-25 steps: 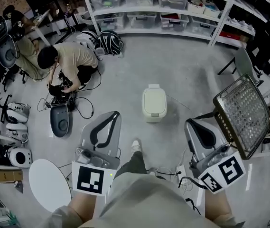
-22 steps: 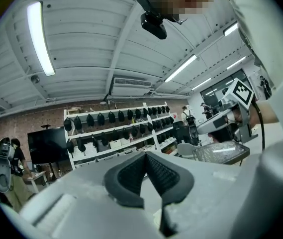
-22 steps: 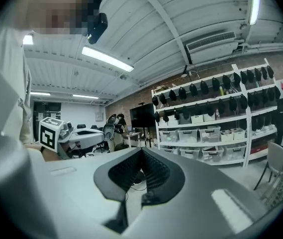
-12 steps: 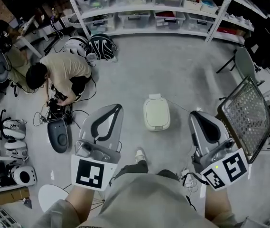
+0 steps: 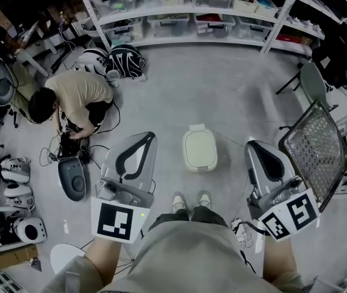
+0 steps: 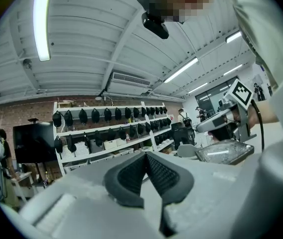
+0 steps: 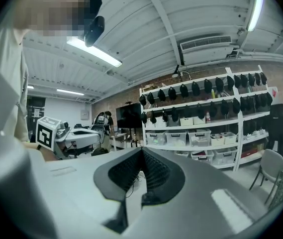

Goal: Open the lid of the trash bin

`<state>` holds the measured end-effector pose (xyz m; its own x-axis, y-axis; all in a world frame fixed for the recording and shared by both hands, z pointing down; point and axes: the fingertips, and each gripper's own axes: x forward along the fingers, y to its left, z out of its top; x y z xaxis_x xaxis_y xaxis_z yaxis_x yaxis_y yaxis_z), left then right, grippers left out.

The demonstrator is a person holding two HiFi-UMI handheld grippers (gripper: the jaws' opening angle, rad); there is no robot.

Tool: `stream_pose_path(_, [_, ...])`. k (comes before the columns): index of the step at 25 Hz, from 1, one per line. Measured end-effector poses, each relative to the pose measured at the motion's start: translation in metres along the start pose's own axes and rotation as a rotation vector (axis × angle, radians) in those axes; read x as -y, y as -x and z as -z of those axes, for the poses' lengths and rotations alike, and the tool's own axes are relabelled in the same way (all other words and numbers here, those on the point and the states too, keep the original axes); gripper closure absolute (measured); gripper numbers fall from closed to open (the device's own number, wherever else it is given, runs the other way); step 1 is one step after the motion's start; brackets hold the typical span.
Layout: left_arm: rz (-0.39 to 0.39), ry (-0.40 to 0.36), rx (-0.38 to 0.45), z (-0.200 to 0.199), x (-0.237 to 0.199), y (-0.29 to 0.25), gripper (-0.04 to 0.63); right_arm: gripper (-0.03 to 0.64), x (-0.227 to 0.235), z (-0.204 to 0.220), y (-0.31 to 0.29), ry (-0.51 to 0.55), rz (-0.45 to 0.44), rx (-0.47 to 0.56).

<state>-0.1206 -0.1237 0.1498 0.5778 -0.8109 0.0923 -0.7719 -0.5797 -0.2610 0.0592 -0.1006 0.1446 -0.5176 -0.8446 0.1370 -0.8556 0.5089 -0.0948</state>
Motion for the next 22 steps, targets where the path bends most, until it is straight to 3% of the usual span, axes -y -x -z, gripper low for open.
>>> stream_pose_path(11, [-0.038,0.088,-0.127,0.049,0.024,-0.027,0.594,0.614,0.032,0.061,-0.020,-0.052,-0.056,-0.109])
stream_pose_path(15, [-0.073,0.185,-0.200,0.097,0.029,-0.035,0.594,0.614,0.042,0.113,-0.033,-0.084,-0.072,-0.198])
stream_pose_path(22, [-0.061,0.251,-0.331,0.203,0.051,-0.052,0.594,0.614,0.060,0.228,-0.060,-0.136,-0.088,-0.333])
